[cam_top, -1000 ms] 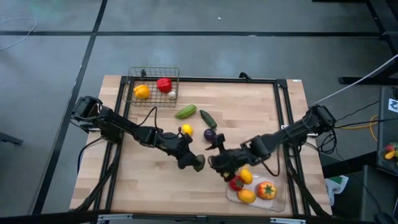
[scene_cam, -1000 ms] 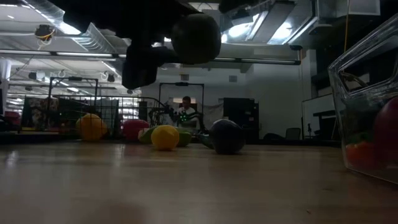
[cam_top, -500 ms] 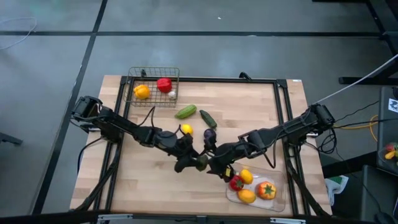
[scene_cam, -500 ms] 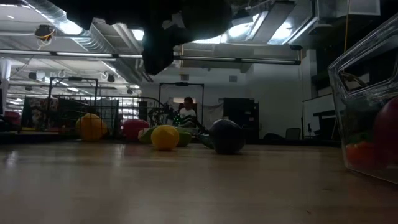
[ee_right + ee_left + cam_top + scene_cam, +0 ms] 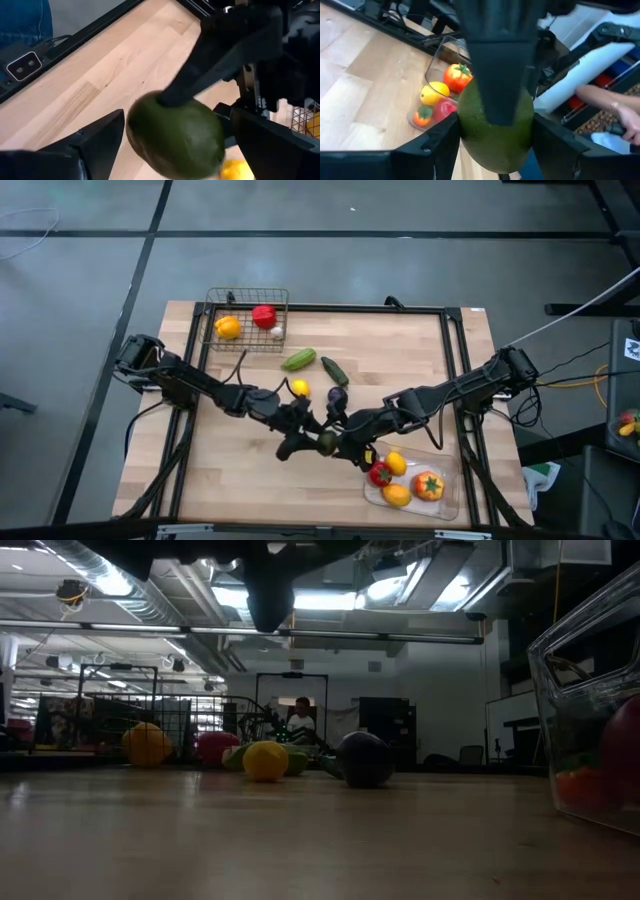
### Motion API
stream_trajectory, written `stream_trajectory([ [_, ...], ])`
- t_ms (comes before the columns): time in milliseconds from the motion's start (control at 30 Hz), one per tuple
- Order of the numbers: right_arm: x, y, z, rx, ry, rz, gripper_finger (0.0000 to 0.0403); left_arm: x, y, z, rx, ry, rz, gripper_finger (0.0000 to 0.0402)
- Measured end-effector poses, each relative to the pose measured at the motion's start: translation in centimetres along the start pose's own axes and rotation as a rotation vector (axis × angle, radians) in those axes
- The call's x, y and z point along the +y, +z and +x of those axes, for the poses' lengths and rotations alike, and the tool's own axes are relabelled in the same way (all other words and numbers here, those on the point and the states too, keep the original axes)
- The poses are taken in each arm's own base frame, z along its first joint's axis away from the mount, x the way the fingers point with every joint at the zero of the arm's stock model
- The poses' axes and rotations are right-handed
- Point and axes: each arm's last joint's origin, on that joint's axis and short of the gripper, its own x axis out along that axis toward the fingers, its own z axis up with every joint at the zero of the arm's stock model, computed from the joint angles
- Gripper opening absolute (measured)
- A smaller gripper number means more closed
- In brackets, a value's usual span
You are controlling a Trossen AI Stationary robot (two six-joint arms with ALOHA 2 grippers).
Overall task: Sort produce into baskets
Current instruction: Put the avocado into the transparent bin
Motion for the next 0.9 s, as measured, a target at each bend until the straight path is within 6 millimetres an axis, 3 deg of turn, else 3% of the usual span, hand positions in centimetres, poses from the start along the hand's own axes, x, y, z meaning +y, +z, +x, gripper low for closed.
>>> stream_trajectory([
  [300, -0.23, -0.21, 0.03, -0.010, 0.052, 0.015, 0.0354, -0.78, -0.47, 0.05, 0.009, -0.025, 0.074, 0.0216],
  [700, -0.21, -0.18, 0.03, -0.016, 0.060, 0.014, 0.0266, -0.79, -0.31, 0.04, -0.007, -0.027, 0.080, 0.0216],
  [900, -0.25, -0.08, 0.03, -0.026, 0.056, 0.015, 0.0244, -0.81, -0.33, 0.04, -0.006, -0.029, 0.081, 0.0216],
])
